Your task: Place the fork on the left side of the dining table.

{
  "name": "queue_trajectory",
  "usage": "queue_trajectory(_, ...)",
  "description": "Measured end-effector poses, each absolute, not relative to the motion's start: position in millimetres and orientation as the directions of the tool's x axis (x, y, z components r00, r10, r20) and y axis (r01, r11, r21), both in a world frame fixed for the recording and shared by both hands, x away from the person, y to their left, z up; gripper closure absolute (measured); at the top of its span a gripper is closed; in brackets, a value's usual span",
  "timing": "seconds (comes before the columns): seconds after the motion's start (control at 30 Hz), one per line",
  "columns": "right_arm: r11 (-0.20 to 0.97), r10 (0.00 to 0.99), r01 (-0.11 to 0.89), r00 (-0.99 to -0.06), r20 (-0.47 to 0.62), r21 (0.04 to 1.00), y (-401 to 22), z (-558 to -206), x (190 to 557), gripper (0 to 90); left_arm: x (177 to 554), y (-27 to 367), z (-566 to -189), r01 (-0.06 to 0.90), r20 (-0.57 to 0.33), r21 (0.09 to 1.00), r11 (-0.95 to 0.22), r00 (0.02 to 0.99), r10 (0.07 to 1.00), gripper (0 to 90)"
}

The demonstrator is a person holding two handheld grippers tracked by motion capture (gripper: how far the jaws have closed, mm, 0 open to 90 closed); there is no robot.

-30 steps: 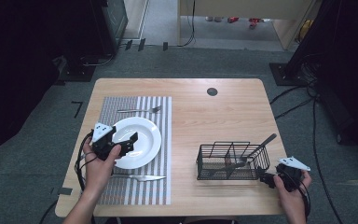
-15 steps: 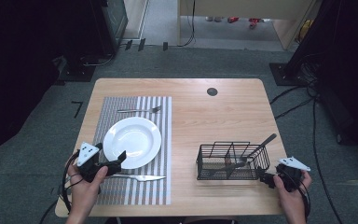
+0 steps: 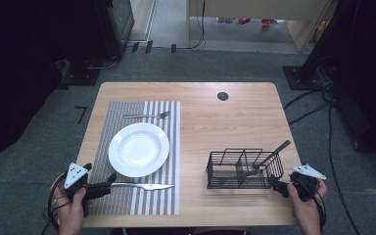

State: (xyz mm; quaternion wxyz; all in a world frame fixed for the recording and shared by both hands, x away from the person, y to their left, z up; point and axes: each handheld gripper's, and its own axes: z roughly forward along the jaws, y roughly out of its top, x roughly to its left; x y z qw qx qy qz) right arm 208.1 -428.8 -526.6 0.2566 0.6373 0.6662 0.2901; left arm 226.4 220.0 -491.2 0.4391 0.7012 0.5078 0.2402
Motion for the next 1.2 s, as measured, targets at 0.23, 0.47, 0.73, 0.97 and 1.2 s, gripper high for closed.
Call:
queue_trajectory(0.23, 0.02, 0.998, 0.7, -0.056, 0.028, 0.714, -428.9, -526.6, 208.1, 2.2, 230.3, 228.4, -505.4, 0.559, -0.096, 0.822, -0.113, 0.331, 0.939, 0.0)
queue_trajectory(0.47, 0.019, 0.998, 0.7, -0.056, 0.028, 0.714, -428.9, -526.6, 208.1, 2.2, 237.1, 235.7, -514.9, 0.616, -0.088, 0.782, -0.096, 0.261, 0.961, 0.0)
queue_trajectory(0.73, 0.02, 0.998, 0.7, -0.056, 0.028, 0.714, -428.9, -526.6, 208.1, 2.2, 245.8, 236.0, -517.4, 0.672, -0.067, 0.733, -0.105, 0.225, 0.972, 0.0)
queue_trajectory(0.97, 0.019, 0.998, 0.7, -0.056, 0.028, 0.713, -428.9, -526.6, 208.1, 2.1, 247.4, 228.9, -518.9, 0.691, -0.005, 0.705, -0.155, 0.224, 0.975, 0.0)
queue_trajectory(1.2, 0.019, 0.998, 0.7, -0.056, 0.028, 0.713, -428.9, -526.6, 208.1, 2.1, 247.4, 228.9, -519.0, 0.692, -0.005, 0.705, -0.154, 0.222, 0.975, 0.0)
